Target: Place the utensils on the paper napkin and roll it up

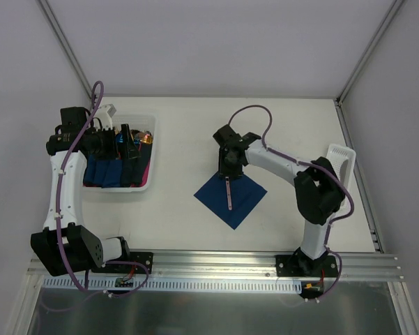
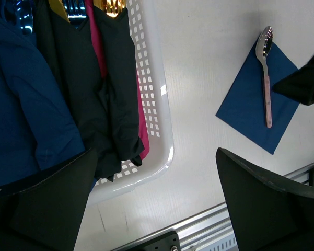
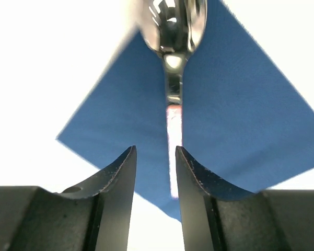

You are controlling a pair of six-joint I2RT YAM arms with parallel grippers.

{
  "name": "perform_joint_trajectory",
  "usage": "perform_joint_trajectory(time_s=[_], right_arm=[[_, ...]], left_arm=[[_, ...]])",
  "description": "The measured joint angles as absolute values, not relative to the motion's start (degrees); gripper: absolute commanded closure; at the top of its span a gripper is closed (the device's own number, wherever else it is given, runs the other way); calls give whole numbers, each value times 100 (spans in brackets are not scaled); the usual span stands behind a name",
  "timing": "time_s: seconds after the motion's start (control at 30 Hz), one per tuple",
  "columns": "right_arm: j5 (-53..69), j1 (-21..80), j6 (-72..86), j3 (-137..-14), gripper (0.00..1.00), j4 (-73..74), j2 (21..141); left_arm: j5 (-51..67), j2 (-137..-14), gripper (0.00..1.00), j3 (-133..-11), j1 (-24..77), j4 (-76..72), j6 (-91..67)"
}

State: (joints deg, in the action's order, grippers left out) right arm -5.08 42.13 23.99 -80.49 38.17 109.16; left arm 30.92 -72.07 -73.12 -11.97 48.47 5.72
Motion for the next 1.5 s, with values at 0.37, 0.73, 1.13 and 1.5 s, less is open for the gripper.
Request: perform_joint_trajectory(time_s=[0.37, 0.73, 1.13, 1.5], right_arm=[[-867, 1820, 1417, -9070, 64, 4910, 8221], [-1706, -1098, 117, -7557, 79, 5704, 7948], [-2237, -1437, -266, -7054, 71, 5105, 8995], [-2364, -2080, -416, -6685, 74, 4263, 9745]], left_arm=[[3398, -7210, 1, -7478, -1197, 4853, 681], [3555, -7415, 1, -7625, -1197, 4851, 685], [3557, -7450, 1, -7625, -1197, 4851, 751], [3610, -7524, 1, -7843, -1197, 4912, 812]])
